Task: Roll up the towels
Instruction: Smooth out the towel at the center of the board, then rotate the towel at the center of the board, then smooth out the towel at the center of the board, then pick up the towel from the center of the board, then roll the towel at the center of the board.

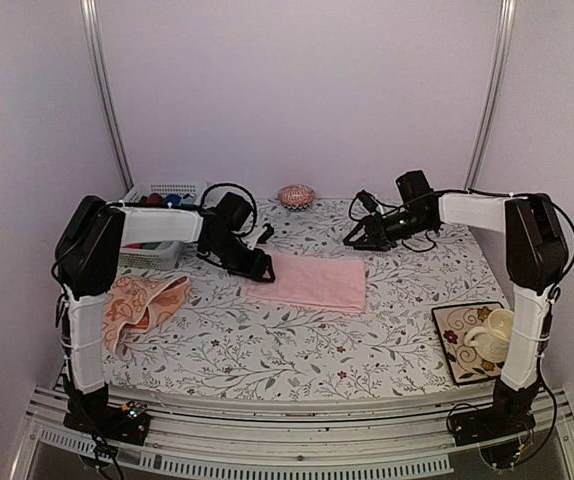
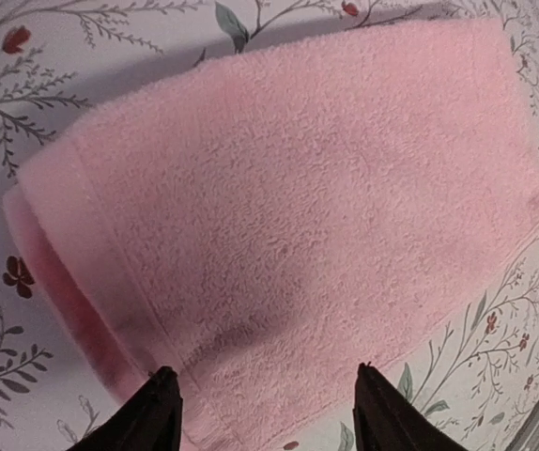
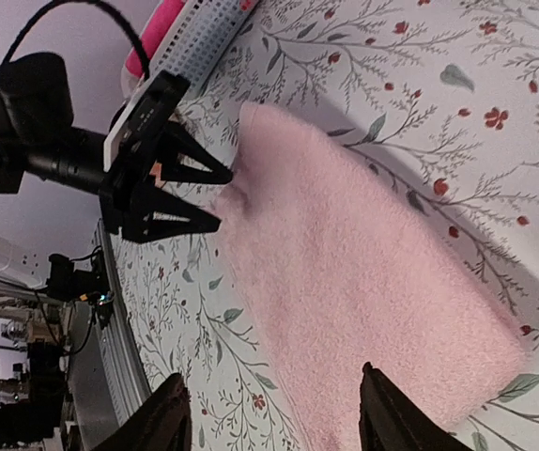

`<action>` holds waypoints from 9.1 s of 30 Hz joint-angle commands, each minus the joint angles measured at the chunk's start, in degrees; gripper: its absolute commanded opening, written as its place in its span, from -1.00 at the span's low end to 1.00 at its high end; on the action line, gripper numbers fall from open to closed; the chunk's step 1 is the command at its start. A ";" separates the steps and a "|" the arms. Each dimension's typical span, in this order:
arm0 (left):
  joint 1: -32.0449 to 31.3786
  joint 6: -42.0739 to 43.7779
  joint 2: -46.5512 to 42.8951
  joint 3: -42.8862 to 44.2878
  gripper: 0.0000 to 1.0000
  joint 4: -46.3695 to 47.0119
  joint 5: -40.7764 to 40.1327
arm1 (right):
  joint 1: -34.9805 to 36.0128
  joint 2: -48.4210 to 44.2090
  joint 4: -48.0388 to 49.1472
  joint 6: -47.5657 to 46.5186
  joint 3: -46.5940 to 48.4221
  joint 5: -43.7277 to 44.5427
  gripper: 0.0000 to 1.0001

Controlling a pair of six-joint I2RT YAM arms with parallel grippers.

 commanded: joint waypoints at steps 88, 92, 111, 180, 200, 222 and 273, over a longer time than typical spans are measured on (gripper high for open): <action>-0.67 -0.39 -5.06 -1.12 0.86 18.60 -2.30 | 10.34 -16.13 -17.71 -4.12 -10.80 25.64 0.98; -5.74 -2.60 -1.74 3.48 0.73 20.27 3.75 | 5.82 -14.82 -11.47 -4.02 -10.58 16.49 0.98; -12.80 -7.26 -1.94 -12.66 -0.17 28.04 14.77 | 3.82 -0.15 9.06 6.55 -13.40 -10.18 0.77; -26.68 51.00 -3.32 -24.54 -0.37 36.87 -29.06 | 1.88 -32.38 3.90 -9.67 -14.01 33.81 0.98; -19.30 40.12 -13.02 -27.98 -1.00 30.00 -7.92 | 9.55 -39.73 24.41 -55.53 -38.86 17.99 0.98; -9.00 29.67 -16.87 -31.78 -1.00 29.15 8.57 | 22.10 -22.60 35.19 -61.76 -42.05 25.86 0.95; -10.69 31.61 -23.95 -36.72 0.79 30.80 1.83 | 21.70 -4.42 6.75 -32.03 -19.52 22.65 -0.96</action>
